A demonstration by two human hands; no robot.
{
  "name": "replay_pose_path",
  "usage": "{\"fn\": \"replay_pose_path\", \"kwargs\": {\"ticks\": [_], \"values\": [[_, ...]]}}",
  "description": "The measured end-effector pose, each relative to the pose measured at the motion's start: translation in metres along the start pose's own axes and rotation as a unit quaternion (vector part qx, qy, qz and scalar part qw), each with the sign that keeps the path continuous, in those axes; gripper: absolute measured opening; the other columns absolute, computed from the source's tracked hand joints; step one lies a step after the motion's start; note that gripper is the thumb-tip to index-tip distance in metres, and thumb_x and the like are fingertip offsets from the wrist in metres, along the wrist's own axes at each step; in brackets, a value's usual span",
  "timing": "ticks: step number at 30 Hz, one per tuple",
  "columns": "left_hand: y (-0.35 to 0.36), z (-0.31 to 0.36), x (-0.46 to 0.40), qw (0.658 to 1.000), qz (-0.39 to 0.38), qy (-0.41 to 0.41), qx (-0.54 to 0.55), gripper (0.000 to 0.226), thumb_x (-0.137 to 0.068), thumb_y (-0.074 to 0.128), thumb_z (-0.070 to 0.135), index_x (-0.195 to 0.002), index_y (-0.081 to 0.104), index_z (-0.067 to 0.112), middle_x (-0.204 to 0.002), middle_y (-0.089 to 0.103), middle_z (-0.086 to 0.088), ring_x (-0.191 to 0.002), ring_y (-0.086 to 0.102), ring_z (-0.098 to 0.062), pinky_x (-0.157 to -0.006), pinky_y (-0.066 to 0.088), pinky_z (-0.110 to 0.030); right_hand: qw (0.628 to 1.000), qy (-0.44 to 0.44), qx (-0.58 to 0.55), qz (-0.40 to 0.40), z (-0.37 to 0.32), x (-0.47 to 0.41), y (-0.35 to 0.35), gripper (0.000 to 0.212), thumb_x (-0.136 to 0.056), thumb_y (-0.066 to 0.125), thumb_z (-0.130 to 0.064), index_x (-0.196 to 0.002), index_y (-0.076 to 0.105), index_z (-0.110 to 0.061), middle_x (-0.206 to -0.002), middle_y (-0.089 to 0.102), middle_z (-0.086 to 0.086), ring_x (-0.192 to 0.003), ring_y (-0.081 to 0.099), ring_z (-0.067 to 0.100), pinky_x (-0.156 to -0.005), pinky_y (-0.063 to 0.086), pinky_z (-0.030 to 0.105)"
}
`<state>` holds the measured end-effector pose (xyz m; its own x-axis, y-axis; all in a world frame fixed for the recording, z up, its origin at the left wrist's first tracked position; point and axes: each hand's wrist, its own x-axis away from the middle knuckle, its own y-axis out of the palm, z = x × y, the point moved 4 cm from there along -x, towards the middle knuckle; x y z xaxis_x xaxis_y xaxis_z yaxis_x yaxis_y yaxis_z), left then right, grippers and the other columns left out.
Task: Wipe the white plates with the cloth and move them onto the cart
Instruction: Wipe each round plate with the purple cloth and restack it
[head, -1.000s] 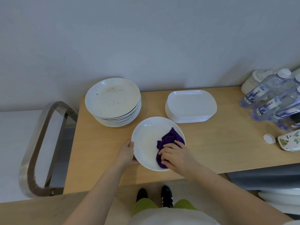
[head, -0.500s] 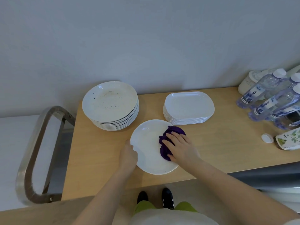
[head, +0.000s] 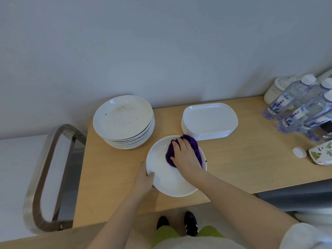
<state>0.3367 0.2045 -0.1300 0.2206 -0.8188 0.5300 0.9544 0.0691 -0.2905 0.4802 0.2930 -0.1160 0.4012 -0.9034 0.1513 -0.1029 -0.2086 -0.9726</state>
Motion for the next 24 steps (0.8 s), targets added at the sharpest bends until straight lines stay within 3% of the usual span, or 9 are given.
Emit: {"fn": "replay_pose_path", "kwargs": {"ticks": [3,7,10,15,18,21,24], "values": [[-0.002,0.0,0.002,0.999,-0.008,-0.011,0.031,0.039,-0.094,0.045,0.005,-0.13,0.04,0.021,-0.113,0.053,0.003,-0.105,0.055,-0.023,-0.07,0.059,-0.038,1.0,-0.021,-0.019,0.0,-0.017,-0.009,0.002,0.068,-0.096,0.051,-0.033,-0.149,0.018,-0.006,-0.155,0.02,0.01,-0.145,0.012,0.024,-0.119,0.01,0.034],[-0.005,0.002,0.002,1.0,0.0,-0.013,0.003,0.038,-0.094,0.045,0.005,-0.128,0.042,0.019,-0.118,0.055,-0.005,-0.105,0.057,-0.026,-0.075,0.058,-0.045,0.994,-0.104,-0.021,0.006,-0.038,-0.014,0.006,0.071,-0.093,0.055,-0.032,-0.148,0.02,-0.003,-0.154,0.024,0.012,-0.145,0.014,0.024,-0.119,0.006,0.033],[-0.005,0.003,0.002,1.0,0.003,-0.017,-0.006,0.041,-0.094,0.043,0.004,-0.133,0.039,0.017,-0.118,0.054,-0.005,-0.105,0.057,-0.027,-0.072,0.059,-0.042,0.986,-0.166,0.007,0.005,-0.042,-0.013,0.008,0.071,-0.093,0.056,-0.032,-0.148,0.022,-0.001,-0.154,0.024,0.013,-0.145,0.013,0.025,-0.118,0.003,0.032],[-0.003,0.004,0.002,1.0,0.013,-0.018,-0.021,0.044,-0.093,0.043,0.006,-0.136,0.037,0.017,-0.12,0.053,-0.005,-0.104,0.056,-0.026,-0.073,0.059,-0.044,0.965,-0.245,0.082,0.041,-0.038,-0.015,0.004,0.053,-0.095,0.054,-0.019,-0.142,0.036,-0.001,-0.149,0.035,0.013,-0.142,0.024,0.027,-0.117,0.012,0.032],[-0.002,0.005,0.002,0.999,0.024,-0.012,-0.02,0.042,-0.093,0.044,0.006,-0.134,0.039,0.017,-0.117,0.054,-0.003,-0.1,0.056,-0.023,-0.075,0.058,-0.045,0.956,-0.279,0.085,0.04,-0.042,-0.021,-0.001,0.044,-0.097,0.049,-0.013,-0.139,0.041,-0.003,-0.148,0.039,0.01,-0.141,0.026,0.024,-0.117,0.01,0.029],[-0.002,0.004,0.003,0.999,0.027,-0.001,-0.021,0.041,-0.093,0.043,0.007,-0.132,0.041,0.018,-0.119,0.054,-0.003,-0.1,0.056,-0.021,-0.074,0.058,-0.046,0.968,-0.243,0.052,0.048,-0.04,-0.025,-0.01,0.043,-0.094,0.054,-0.022,-0.135,0.048,-0.01,-0.144,0.043,0.006,-0.137,0.032,0.023,-0.115,0.02,0.034],[-0.003,0.0,0.002,0.999,0.02,-0.025,0.004,0.039,-0.093,0.044,0.008,-0.131,0.042,0.018,-0.115,0.055,-0.001,-0.1,0.057,-0.022,-0.064,0.059,-0.039,0.989,-0.113,0.07,0.065,-0.032,-0.024,-0.014,0.044,-0.093,0.053,-0.035,-0.132,0.046,-0.017,-0.14,0.042,0.007,-0.132,0.035,0.026,-0.107,0.029,0.042]]}}
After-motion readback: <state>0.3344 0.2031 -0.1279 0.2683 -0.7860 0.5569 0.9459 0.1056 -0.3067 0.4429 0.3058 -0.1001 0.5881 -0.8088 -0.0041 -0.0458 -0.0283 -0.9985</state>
